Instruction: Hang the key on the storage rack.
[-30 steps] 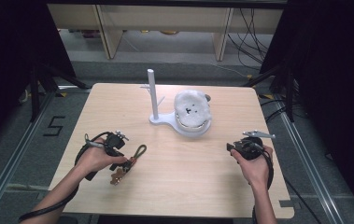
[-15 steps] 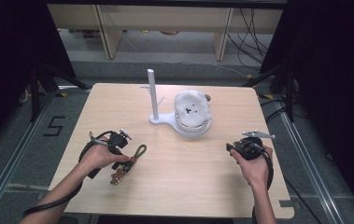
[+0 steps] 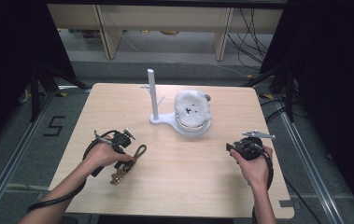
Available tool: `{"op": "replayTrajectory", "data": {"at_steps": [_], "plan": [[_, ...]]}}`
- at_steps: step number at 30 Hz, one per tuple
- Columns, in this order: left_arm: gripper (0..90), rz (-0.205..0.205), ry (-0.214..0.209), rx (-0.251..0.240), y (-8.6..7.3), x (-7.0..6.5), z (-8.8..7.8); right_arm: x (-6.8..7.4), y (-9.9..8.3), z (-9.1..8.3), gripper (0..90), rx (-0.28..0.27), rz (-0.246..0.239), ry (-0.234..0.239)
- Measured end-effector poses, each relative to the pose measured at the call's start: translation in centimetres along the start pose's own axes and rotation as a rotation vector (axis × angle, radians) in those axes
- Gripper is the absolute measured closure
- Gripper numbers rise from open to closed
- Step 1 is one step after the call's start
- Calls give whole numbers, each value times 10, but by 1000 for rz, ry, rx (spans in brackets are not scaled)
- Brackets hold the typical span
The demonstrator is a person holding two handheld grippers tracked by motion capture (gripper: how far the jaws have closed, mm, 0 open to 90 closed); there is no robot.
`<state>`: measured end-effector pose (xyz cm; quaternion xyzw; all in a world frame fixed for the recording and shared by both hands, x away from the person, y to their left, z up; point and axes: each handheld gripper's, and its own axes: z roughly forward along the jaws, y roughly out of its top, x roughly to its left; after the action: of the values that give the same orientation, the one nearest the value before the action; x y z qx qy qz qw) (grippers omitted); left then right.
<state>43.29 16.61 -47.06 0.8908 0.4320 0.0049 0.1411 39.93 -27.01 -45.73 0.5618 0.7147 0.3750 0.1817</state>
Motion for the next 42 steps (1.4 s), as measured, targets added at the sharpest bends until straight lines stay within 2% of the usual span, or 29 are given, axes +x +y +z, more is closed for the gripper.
{"op": "replayTrajectory", "data": {"at_steps": [6,7,13,15,17,18,19,20,25,27,30,35,36,37,38,41,42], "plan": [[503,-9,5,8,2,-1,5,0,0,-1,581,-3,2,-5],[505,3,5,16,3,-1,5,0,0,-1,582,-3,2,-5],[521,8,19,18,4,-4,8,1,0,-1,582,7,6,-12],[534,10,20,32,5,-4,8,1,0,-1,582,13,-4,-18],[541,-38,11,28,4,-7,9,1,0,-1,582,12,-4,-15],[543,12,22,36,6,-4,9,1,0,-1,582,12,-3,-19],[546,12,22,36,6,-4,9,1,0,-1,582,12,-3,-19],[549,-29,11,34,5,-7,10,1,0,-1,582,11,0,-14],[566,-30,11,28,5,-6,12,0,0,-1,582,11,-6,-11],[568,-33,11,30,6,-6,12,-1,-1,0,582,7,-12,-24],[579,-32,12,41,6,-5,12,1,-1,-1,582,9,6,-12],[592,-22,11,49,6,-4,13,0,-1,-1,582,11,-5,-22],[593,15,17,57,8,-2,12,0,-1,-1,582,16,-5,-21],[594,16,16,51,8,-1,13,0,-1,-1,582,16,-5,-21],[597,-15,12,41,7,-4,14,0,-1,-1,582,16,-3,-11],[618,-15,12,51,7,-4,13,0,-1,-1,582,14,-2,-10],[637,39,30,60,8,-2,12,0,-1,-1,582,13,-2,-9]]}}
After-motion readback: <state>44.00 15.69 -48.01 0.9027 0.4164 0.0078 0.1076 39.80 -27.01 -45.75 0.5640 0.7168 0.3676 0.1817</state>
